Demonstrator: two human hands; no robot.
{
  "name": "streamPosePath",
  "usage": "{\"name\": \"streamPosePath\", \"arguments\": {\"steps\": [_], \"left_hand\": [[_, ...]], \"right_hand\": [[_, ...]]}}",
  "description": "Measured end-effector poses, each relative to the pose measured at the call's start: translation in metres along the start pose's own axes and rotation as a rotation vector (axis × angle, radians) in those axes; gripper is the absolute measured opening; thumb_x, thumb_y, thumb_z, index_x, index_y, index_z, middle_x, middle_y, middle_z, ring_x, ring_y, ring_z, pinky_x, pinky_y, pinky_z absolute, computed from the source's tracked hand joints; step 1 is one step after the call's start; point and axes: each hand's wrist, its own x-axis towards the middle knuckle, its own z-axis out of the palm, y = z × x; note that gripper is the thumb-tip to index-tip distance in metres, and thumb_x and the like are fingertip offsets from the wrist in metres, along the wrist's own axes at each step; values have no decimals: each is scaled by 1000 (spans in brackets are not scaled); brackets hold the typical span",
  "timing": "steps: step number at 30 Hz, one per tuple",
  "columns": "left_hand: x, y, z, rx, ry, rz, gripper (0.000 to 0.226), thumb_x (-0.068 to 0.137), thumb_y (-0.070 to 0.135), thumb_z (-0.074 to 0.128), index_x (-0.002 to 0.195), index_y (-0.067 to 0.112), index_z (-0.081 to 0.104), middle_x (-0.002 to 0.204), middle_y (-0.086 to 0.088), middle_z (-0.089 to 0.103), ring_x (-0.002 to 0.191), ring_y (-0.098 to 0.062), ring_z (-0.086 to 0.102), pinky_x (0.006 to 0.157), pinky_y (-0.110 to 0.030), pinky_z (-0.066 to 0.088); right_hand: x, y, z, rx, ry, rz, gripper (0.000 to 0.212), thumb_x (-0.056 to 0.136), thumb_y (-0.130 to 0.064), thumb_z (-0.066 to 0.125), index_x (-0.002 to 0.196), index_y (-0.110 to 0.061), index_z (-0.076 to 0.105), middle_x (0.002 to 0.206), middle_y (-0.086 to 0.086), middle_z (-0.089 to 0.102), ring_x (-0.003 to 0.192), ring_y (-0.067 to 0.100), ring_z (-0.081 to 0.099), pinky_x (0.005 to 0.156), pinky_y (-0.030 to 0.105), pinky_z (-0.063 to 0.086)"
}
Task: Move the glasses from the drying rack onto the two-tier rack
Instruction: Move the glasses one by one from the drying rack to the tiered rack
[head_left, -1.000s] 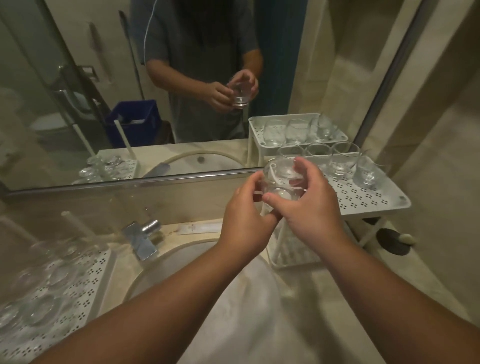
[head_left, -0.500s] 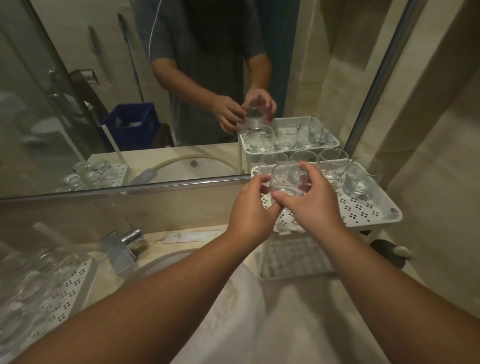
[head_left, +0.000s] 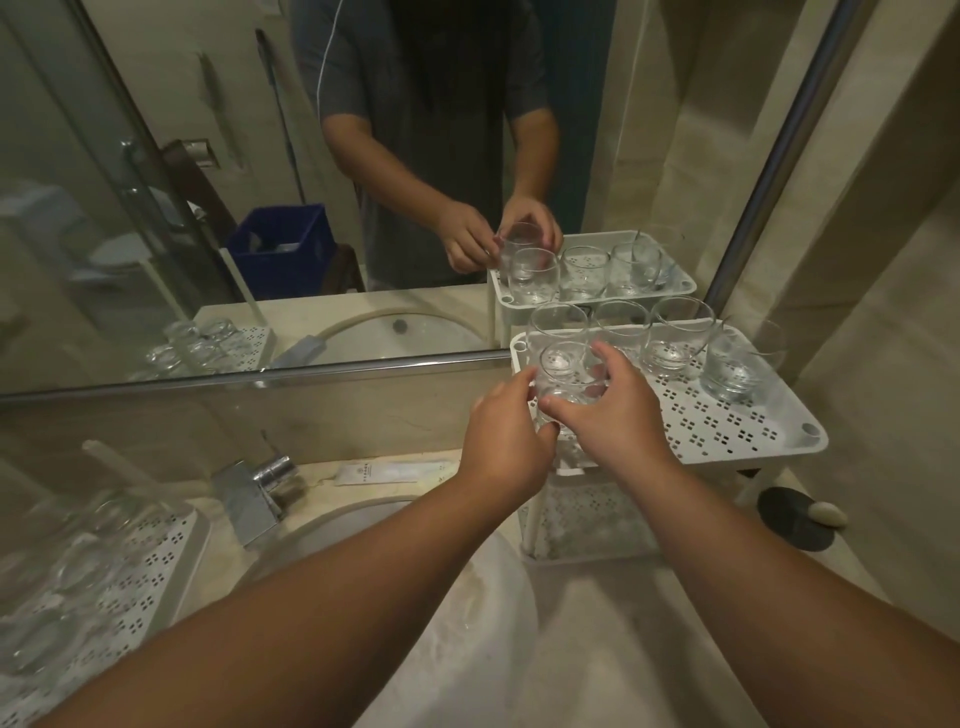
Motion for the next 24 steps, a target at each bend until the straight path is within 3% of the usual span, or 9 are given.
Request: {"name": "streamPosePath", "arguments": {"steps": [4, 11, 14, 18, 24], "left_hand": [[2, -3, 0, 23, 4, -14, 64, 91, 21, 67, 149, 21, 40, 126, 0, 46, 111, -22, 55, 93, -38, 53], [0, -6, 2, 21, -16, -23, 64, 92, 22, 65, 150, 26, 37, 126, 1, 46, 105, -16, 55, 87, -37, 55], [-2, -7, 2, -4, -21, -29, 62, 94, 22, 62, 150, 27, 36, 129, 0, 45, 108, -18, 56, 88, -38, 56], [-6, -7, 1, -23, -34, -47, 62, 95, 24, 59, 152, 26, 33, 134, 0, 44, 113, -20, 56, 93, -39, 53], [-12, -7, -2, -61, -46, -44, 63, 93, 21, 59, 150, 27, 34, 138, 0, 46, 113, -20, 59, 95, -39, 52]], "right_hand": [[2, 0, 3, -27, -9, -1, 93, 69, -42, 85, 148, -29, 37, 137, -3, 52, 112, 14, 56, 88, 28, 43], [2, 1, 4, -64, -30, -13, 93, 70, -41, 86, 147, -30, 36, 140, -2, 50, 117, 17, 54, 92, 31, 44], [2, 1, 4, -81, -45, -15, 94, 70, -40, 86, 148, -28, 34, 141, -1, 49, 118, 17, 54, 94, 32, 45], [1, -1, 4, -92, -69, -19, 95, 70, -39, 86, 148, -28, 33, 138, -1, 50, 112, 14, 57, 86, 26, 40], [0, -2, 4, -114, -95, -26, 97, 71, -39, 86, 150, -25, 31, 138, 0, 52, 117, 15, 56, 89, 27, 39]]}}
